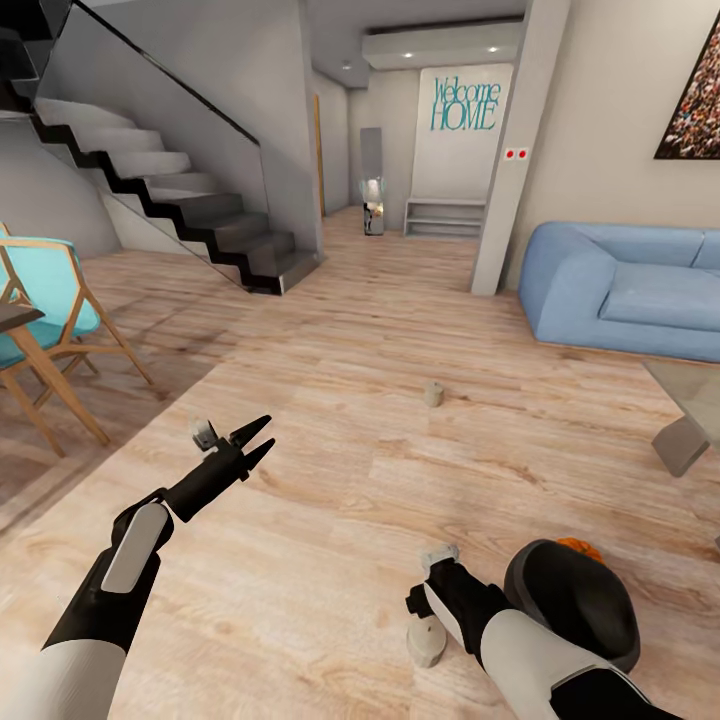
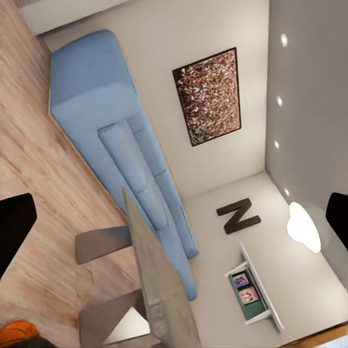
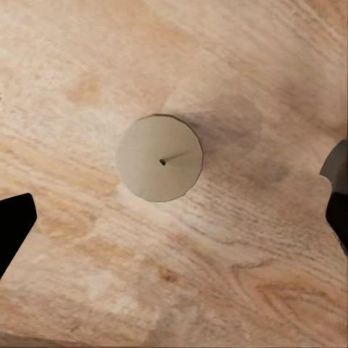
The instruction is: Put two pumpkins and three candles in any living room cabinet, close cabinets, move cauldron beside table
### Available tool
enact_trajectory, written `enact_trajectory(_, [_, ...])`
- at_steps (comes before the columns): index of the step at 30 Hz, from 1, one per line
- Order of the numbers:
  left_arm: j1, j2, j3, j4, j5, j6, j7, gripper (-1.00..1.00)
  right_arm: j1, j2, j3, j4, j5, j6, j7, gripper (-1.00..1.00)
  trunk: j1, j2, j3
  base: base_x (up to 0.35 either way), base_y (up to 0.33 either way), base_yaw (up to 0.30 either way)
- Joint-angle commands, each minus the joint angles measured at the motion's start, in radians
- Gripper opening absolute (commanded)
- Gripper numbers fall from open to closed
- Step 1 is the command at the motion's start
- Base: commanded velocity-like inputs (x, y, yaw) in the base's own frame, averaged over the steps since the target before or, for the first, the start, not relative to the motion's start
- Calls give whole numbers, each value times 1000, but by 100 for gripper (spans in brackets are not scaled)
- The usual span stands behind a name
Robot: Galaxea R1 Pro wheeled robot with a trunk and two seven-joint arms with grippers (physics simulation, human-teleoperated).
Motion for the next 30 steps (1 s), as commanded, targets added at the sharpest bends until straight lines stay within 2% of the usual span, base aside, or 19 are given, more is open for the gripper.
enact_trajectory(1, [0, 0, 0, 0, 0, 0, 0, 100, 0, 0, 1, 0, 0, -5, 0, 100, 4, -7, -3, 0, 0, 0])
enact_trajectory(7, [0, 0, 0, 1, 0, 0, 0, 100, 0, 0, 3, -1, 3, -15, -2, 100, 27, -49, -22, 0, 0, 0])
enact_trajectory(11, [0, 0, 0, 1, 0, 0, 0, 100, 0, 1, 3, 3, 2, -59, -1, 100, 42, -77, -35, 0, 0, 0])
enact_trajectory(16, [0, 0, 0, 2, 0, 0, 0, 100, 1, 2, 4, 5, 1, -73, 1, 100, 61, -112, -50, 0, 0, 0])
enact_trajectory(21, [0, 0, 0, 2, 0, 0, 0, 100, 3, 2, 4, 6, 2, -125, 29, 100, 81, -147, -66, 0, 0, 0])
enact_trajectory(25, [0, 0, 0, 2, 0, 0, 0, 100, 6, 4, 5, 6, 17, -137, 35, 100, 96, -175, -78, 0, 0, 0])
enact_trajectory(27, [0, 0, 0, 2, 0, -1, 0, 100, 9, 6, 27, 7, 44, -141, 37, 100, 104, -189, -85, 0, 0, 0])
enact_trajectory(30, [0, 0, 0, 2, 0, 0, 0, 100, 10, 6, 50, 7, 53, -142, 37, 100, 115, -210, -94, 0, 0, 0])
